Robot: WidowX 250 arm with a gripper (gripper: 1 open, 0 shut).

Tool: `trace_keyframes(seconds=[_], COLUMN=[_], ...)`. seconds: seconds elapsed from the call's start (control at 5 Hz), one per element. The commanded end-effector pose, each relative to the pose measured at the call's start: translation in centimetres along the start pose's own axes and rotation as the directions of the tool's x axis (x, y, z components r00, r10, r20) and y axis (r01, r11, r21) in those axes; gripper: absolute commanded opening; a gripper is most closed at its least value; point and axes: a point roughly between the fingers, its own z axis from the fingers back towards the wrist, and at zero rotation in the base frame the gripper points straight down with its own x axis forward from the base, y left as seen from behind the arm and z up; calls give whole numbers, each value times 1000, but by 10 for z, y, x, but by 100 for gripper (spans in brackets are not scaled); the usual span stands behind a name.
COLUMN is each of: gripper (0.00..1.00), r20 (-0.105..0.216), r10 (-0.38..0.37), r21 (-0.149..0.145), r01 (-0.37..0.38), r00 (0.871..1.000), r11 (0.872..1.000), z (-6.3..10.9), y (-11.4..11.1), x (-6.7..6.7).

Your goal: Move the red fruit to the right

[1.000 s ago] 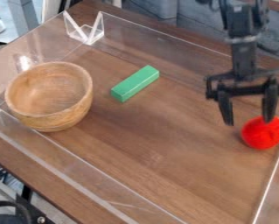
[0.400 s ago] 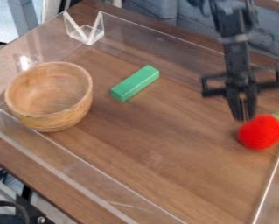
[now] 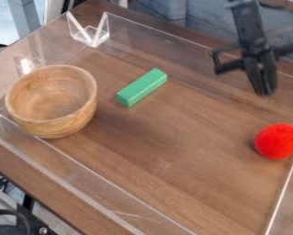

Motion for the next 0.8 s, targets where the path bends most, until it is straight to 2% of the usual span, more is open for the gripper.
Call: trace_keyframes(seconds=[0.0,0.2,0.4,0.6], gripper=[0,0,0,0], r20=[45,45,72,104], r10=[-33,-32,9,58], r21=[-14,-15,-45,-103], r01=[34,33,-6,-47], r00=[998,998,997,993], r11=[999,999,999,994], z=[6,5,3,13], y=[-12,-13,-12,-11], x=[-5,-9,-16,-20])
